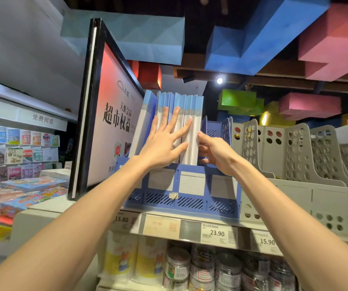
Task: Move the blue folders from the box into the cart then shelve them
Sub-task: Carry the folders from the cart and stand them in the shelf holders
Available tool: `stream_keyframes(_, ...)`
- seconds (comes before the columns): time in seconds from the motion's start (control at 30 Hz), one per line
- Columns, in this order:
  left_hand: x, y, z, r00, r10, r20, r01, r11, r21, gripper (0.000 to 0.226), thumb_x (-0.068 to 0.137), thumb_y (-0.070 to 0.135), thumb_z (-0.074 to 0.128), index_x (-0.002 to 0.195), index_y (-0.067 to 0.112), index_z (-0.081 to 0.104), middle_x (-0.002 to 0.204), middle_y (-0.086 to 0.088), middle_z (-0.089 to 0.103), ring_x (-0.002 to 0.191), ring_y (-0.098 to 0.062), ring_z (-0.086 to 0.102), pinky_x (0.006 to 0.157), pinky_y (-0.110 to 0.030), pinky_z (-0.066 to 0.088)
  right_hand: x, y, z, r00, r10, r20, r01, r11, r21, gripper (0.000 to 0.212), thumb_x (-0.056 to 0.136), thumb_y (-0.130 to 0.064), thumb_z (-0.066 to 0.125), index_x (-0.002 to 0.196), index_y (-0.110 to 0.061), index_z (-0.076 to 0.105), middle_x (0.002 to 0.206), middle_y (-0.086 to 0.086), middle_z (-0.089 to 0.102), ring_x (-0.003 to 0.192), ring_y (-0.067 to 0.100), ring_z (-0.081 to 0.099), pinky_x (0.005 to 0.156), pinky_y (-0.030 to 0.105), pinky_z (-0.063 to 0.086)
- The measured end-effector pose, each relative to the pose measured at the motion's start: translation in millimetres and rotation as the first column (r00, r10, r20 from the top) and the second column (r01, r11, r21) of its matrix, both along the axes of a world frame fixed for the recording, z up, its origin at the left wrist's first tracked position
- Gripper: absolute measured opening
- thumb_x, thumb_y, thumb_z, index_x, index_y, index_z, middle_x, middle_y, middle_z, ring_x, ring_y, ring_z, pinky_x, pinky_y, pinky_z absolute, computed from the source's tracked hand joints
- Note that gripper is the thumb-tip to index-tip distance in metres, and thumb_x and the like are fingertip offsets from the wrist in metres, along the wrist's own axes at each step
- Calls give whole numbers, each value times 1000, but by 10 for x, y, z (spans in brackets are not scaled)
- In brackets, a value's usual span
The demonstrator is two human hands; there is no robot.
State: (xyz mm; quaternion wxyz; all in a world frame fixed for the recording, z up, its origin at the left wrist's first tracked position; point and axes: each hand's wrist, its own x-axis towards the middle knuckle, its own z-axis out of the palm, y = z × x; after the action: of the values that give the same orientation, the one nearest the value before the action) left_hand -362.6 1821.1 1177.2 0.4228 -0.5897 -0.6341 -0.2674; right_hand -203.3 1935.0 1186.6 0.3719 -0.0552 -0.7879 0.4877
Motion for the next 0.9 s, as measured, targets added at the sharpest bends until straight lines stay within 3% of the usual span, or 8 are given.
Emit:
stream_keyframes(0.1,-21,4,4,1000,-14,3,14,1000,-5,61,107,44,37,159,41,5,165,1,-26,146,-23,-37,117,-43,-24,28,51,-34,999,22,47,-22,1000,14,45,105,-43,41,122,-11,67,82,-8,74,72,3,68,60,23,52)
stream_keyframes(0.17,-31,12,-1,1000,-11,-4,11,1000,-3,61,107,40,37,159,41,4,165,1,-27,146,-23,-37,117,-42,-24,2,50,-56,997,-53,50,49,995,84,46,105,-46,40,122,-11,65,83,-11,73,78,2,68,67,27,55)
stream_keyframes(0.23,-35,18,-10,1000,3,-12,-3,1000,-4,63,107,38,37,159,40,2,164,1,-28,146,-24,-37,118,-44,-23,-39,64,-79,991,-128,27,123,982,146,46,103,-49,41,115,-14,68,102,-4,73,95,10,67,77,34,58)
stream_keyframes(0.3,-26,6,-12,1000,22,-19,-22,1000,-13,66,106,37,39,159,40,1,164,0,-27,147,-25,-36,120,-47,-20,-24,33,-93,988,-151,-12,151,981,118,35,103,-46,46,102,-18,68,96,-3,70,90,13,66,74,35,57)
stream_keyframes(0.43,83,-163,-11,997,63,-36,-64,997,-32,67,101,35,48,159,37,15,169,-1,-10,153,-28,-21,125,-49,-5,188,-69,-41,970,-240,-48,242,970,34,31,100,-27,58,115,-1,67,101,14,75,85,29,75,79,41,62)
stream_keyframes(0.6,405,-463,-109,960,-127,250,121,992,38,55,97,16,50,151,28,44,165,-3,25,155,-21,14,124,-46,21,544,-292,-13,950,-312,12,312,950,8,21,99,-12,58,111,2,67,100,18,74,86,33,75,72,38,63)
stream_keyframes(0.73,747,-758,-318,883,-242,403,212,970,118,36,96,17,52,131,23,62,136,2,63,130,-15,54,112,-47,43,814,-664,-198,954,-301,10,301,954,10,19,99,-10,56,104,3,69,99,19,74,85,33,74,69,33,63)
stream_keyframes(0.9,992,-1341,-811,823,-260,505,167,961,221,22,92,23,55,107,22,71,100,6,75,94,-8,69,89,-39,57,891,-1201,-769,964,-264,-21,264,964,1,28,103,-18,48,103,3,67,92,17,74,78,26,71,78,35,60)
